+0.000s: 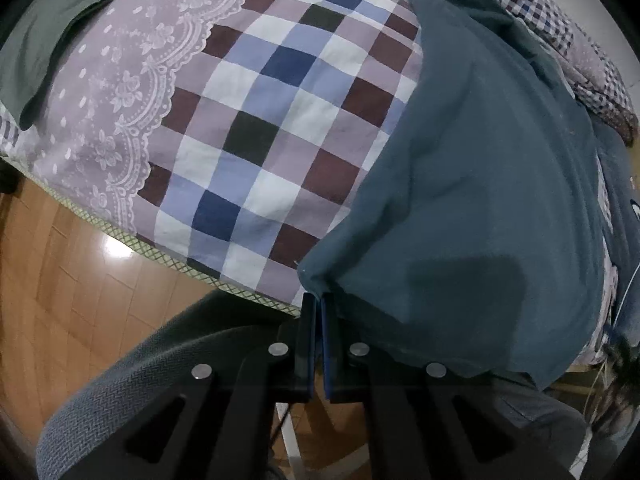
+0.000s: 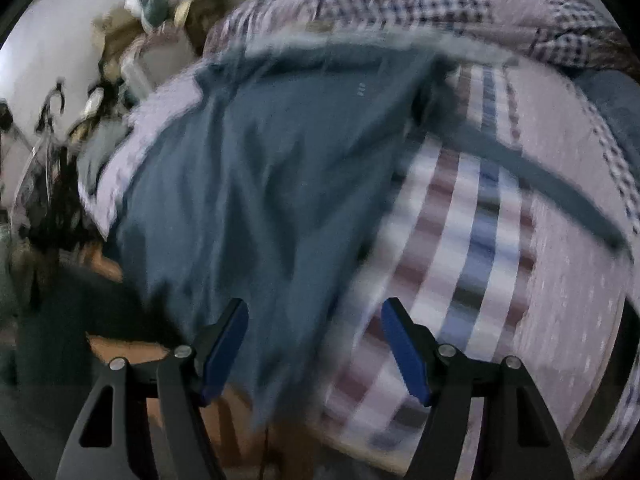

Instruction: Fold clothes

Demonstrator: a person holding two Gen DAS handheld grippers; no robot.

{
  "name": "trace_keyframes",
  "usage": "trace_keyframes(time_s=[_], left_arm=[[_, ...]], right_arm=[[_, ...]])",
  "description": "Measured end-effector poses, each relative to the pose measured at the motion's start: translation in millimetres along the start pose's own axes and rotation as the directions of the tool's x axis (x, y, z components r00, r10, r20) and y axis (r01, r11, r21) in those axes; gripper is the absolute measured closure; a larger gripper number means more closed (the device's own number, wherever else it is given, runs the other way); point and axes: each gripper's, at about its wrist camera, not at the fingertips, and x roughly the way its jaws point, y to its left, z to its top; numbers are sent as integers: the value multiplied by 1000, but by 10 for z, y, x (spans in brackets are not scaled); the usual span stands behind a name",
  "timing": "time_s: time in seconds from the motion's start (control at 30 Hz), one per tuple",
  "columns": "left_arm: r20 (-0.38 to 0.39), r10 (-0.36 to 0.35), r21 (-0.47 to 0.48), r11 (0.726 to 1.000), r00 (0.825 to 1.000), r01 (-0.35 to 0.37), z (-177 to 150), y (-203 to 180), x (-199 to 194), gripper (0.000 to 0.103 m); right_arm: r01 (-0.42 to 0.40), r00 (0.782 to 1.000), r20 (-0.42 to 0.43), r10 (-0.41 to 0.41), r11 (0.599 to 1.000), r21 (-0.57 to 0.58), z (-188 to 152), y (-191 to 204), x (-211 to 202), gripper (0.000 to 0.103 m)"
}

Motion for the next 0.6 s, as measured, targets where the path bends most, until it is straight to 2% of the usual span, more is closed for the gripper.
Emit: trace_keyframes(time_s=[0.1, 0.17, 0.23, 0.5, 0.6], left_arm=[[6, 12, 1, 1000, 1000, -12, 14, -29, -83, 102], [12, 14, -4, 1000, 1000, -14, 28, -37, -132, 102], [12, 13, -6, 1000, 1000, -13, 42, -53, -158, 102], [11, 9, 4, 1000, 1000, -9, 121, -170, -327, 102], [8, 8, 6, 1000, 1000, -8, 102, -234, -368, 102]], right_arm=[[23, 997, -73, -25, 999, -29, -305, 52, 144, 35], [39, 991, -129, -44, 998, -45, -500, 73, 266, 52], [57, 983, -169, -68, 996, -72, -596, 100, 338, 62], [31, 974, -221, -60, 991, -134, -654, 247, 520, 64], [13, 973, -228, -42, 992, -126, -642, 289, 621, 71]])
